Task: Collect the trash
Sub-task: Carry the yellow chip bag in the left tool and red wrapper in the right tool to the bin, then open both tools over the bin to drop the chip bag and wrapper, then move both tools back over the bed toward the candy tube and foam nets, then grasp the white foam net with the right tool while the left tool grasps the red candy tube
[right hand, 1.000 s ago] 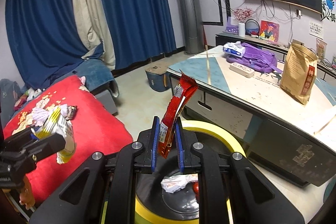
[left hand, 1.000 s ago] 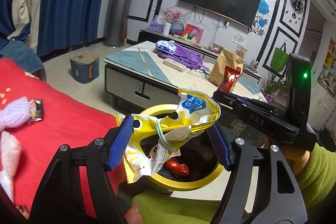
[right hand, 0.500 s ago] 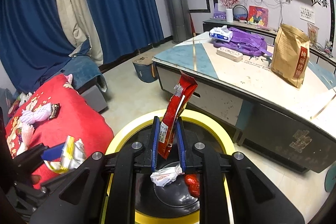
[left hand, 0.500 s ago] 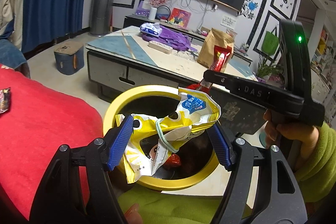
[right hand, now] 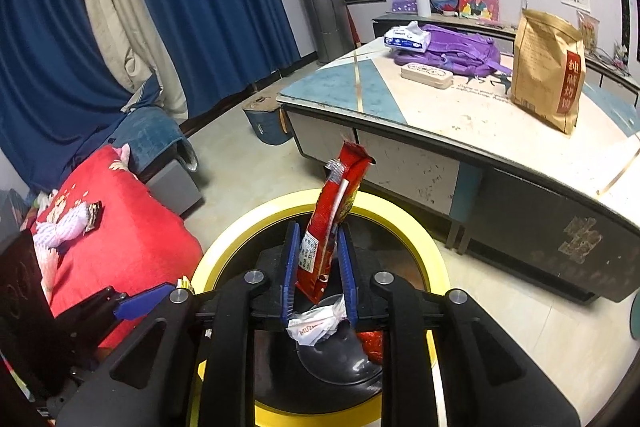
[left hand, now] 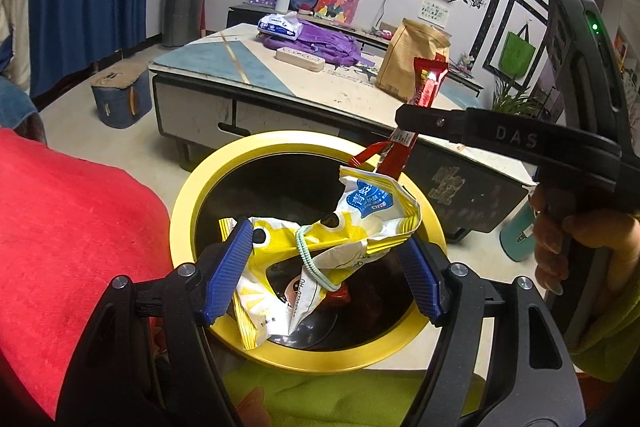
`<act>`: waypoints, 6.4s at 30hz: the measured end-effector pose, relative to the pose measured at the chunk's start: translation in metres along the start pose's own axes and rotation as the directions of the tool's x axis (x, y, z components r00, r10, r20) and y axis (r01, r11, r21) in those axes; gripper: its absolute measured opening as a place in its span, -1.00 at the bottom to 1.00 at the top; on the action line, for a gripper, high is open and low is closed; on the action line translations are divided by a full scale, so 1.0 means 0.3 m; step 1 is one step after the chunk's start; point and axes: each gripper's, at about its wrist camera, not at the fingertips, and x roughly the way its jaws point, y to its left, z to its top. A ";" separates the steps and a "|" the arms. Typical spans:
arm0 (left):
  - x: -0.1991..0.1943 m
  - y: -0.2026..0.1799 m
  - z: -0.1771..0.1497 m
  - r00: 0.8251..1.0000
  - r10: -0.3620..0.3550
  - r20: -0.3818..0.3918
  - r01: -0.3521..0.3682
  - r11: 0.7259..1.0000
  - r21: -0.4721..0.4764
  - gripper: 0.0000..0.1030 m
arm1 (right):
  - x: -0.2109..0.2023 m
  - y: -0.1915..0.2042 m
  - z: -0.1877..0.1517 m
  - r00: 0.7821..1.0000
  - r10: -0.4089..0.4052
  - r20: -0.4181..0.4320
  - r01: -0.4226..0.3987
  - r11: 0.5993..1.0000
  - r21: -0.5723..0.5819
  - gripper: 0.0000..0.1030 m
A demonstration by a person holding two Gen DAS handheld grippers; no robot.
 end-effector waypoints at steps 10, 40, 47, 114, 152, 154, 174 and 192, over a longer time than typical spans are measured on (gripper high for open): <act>0.005 0.001 0.009 1.000 0.014 -0.001 -0.014 1.000 -0.026 0.62 | -0.012 -0.015 0.013 1.000 -0.006 0.020 0.006 1.000 0.025 -0.22; -0.268 0.151 0.057 0.965 0.264 0.012 -0.256 0.947 -0.195 0.79 | -0.125 0.162 0.005 0.993 0.046 0.108 -0.039 0.997 -0.070 0.34; -0.367 0.176 0.062 0.946 0.318 0.064 -0.299 0.932 -0.205 0.79 | -0.167 0.284 -0.009 0.986 0.121 0.113 -0.104 0.984 -0.147 0.38; -0.967 0.838 -0.270 0.799 0.601 0.027 -0.434 0.606 -0.667 0.79 | 0.031 1.084 -0.194 0.884 0.433 -0.177 -0.468 0.804 -0.366 0.49; -0.885 0.914 -0.334 0.910 0.402 0.102 -0.167 0.581 -0.797 -0.43 | 0.160 1.100 -0.206 0.861 0.462 -0.211 -0.503 0.833 -0.230 -0.48; -0.883 0.905 -0.325 0.913 0.397 0.100 -0.170 0.589 -0.790 -0.45 | 0.153 1.096 -0.201 0.863 0.462 -0.205 -0.501 0.834 -0.232 -0.50; -0.944 0.789 -0.222 0.893 0.412 0.179 -0.166 0.672 -0.721 -0.50 | 0.055 1.008 -0.102 0.883 0.468 -0.024 -0.460 0.856 -0.235 -0.58; -0.916 0.678 -0.140 0.903 0.369 0.222 -0.149 0.752 -0.643 -0.50 | 0.030 0.885 -0.030 0.899 0.438 0.026 -0.422 0.880 -0.219 -0.58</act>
